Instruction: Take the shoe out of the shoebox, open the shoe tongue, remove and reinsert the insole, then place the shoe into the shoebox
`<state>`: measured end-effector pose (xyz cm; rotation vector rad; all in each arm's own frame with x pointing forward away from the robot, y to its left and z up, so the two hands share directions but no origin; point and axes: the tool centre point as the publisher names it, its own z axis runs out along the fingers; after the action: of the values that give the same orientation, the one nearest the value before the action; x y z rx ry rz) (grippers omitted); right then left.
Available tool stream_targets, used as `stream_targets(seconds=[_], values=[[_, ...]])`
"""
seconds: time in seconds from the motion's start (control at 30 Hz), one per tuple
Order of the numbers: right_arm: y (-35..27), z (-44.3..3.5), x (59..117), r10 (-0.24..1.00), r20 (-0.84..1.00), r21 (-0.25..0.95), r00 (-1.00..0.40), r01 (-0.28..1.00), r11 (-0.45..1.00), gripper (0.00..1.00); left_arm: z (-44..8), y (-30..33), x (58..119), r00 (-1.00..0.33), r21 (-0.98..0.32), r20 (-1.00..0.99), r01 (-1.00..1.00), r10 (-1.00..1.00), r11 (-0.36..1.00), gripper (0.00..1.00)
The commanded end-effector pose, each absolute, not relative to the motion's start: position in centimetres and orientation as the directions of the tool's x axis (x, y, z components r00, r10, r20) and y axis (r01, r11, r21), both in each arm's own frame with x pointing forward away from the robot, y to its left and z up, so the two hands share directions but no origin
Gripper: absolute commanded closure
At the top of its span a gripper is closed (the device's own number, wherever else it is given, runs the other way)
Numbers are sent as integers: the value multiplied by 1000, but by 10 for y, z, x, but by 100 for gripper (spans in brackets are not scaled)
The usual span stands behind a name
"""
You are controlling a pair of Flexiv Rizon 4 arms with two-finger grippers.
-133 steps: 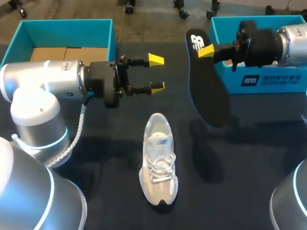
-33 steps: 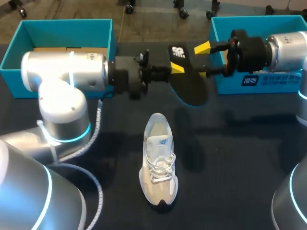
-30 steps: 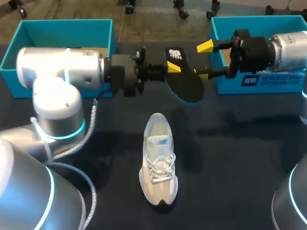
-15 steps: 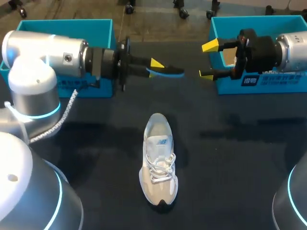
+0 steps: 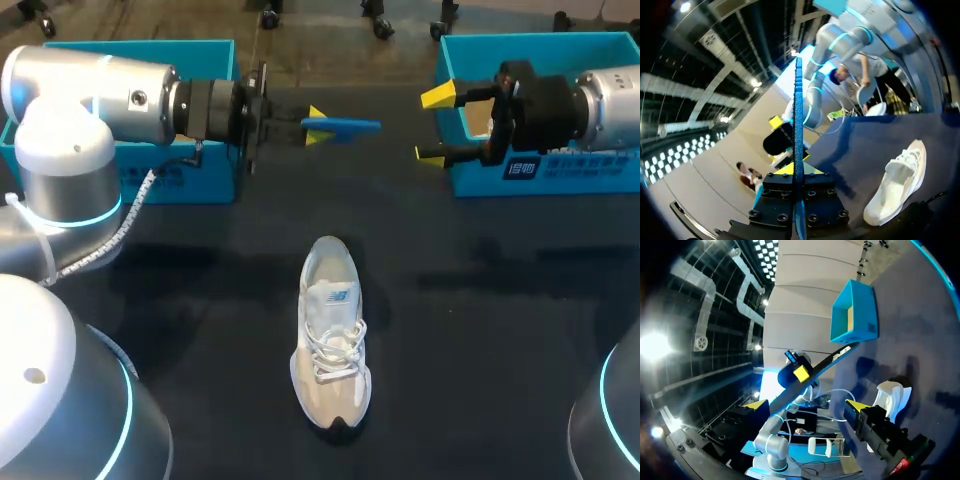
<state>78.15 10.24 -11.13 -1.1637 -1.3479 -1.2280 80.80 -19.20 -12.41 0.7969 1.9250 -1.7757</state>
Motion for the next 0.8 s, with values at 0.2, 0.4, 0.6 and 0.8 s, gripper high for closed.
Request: stream_targets(seconds=[0.2,0.4,0.6,0.8], values=[[103,-112,781,54,993,105,-107,993,47,0,-118,-196,811,-978,-965,-175,194,117,175,100],[103,-112,781,54,993,105,-107,993,47,0,-118,-196,811,-978,-965,-175,194,117,175,100],[103,-112,781,54,993,105,-107,993,47,0,-119,-196,809,-986,-970,-133,151,104,191,100],[103,-112,781,54,993,105,-107,993,47,0,-117,-194,804,-981,-956,191,-180,26,232,100]])
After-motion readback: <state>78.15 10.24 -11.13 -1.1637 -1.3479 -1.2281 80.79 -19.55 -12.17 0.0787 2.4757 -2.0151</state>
